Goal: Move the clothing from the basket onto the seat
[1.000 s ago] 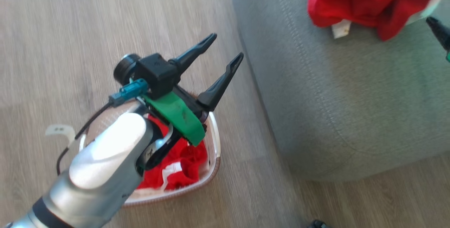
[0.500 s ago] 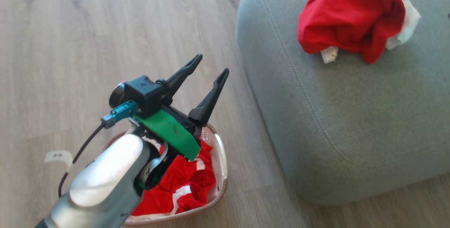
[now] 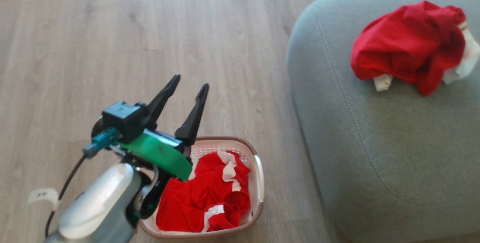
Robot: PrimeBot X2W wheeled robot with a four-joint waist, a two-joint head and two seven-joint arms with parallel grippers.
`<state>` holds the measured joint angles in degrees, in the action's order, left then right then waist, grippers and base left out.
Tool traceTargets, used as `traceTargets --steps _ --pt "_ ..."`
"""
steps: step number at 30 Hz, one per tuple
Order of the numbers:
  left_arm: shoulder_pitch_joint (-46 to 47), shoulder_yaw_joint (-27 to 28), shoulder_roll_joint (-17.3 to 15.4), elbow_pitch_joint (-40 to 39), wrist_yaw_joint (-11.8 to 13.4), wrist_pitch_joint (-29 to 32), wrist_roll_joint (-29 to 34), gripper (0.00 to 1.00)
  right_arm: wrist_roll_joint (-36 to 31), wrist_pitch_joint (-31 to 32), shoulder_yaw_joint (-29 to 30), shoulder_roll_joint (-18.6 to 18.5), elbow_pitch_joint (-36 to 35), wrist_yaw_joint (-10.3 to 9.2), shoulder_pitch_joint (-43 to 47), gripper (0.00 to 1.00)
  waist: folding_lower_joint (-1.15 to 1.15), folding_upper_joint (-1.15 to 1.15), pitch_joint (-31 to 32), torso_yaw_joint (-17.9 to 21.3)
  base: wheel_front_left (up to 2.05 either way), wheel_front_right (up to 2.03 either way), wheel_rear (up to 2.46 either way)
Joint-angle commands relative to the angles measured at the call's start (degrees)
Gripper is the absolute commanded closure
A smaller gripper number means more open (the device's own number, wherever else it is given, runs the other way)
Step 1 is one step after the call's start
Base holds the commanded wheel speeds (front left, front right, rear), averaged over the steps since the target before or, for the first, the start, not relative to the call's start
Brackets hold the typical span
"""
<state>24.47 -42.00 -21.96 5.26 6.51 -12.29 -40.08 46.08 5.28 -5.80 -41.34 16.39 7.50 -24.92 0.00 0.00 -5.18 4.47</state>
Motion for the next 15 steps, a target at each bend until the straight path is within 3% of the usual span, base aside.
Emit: traceTargets --steps 1,7,15 --pt "1.5 3.0 -2.2 -1.8 0.3 -0.6 -0.3 0.0 -0.9 -0.6 1.1 -1.0 -2.5 -0.01 1.3 0.0 0.0 0.0 0.7 -1.1 0.0 0.0 0.0" --pt "-1.7 5.8 -3.8 -2.4 2.2 -1.6 -1.0 0.0 -7.6 -1.0 9.8 6.2 -11.3 -0.01 10.0 0.0 0.0 0.0 1.5 -3.5 0.0 0.0 0.0" --pt "-8.1 10.2 -4.2 -3.3 5.2 -2.5 -1.0 0.0 -14.7 -2.8 13.8 17.8 -20.9 -0.01 20.0 0.0 0.0 0.0 3.2 -5.5 0.0 0.0 0.0"
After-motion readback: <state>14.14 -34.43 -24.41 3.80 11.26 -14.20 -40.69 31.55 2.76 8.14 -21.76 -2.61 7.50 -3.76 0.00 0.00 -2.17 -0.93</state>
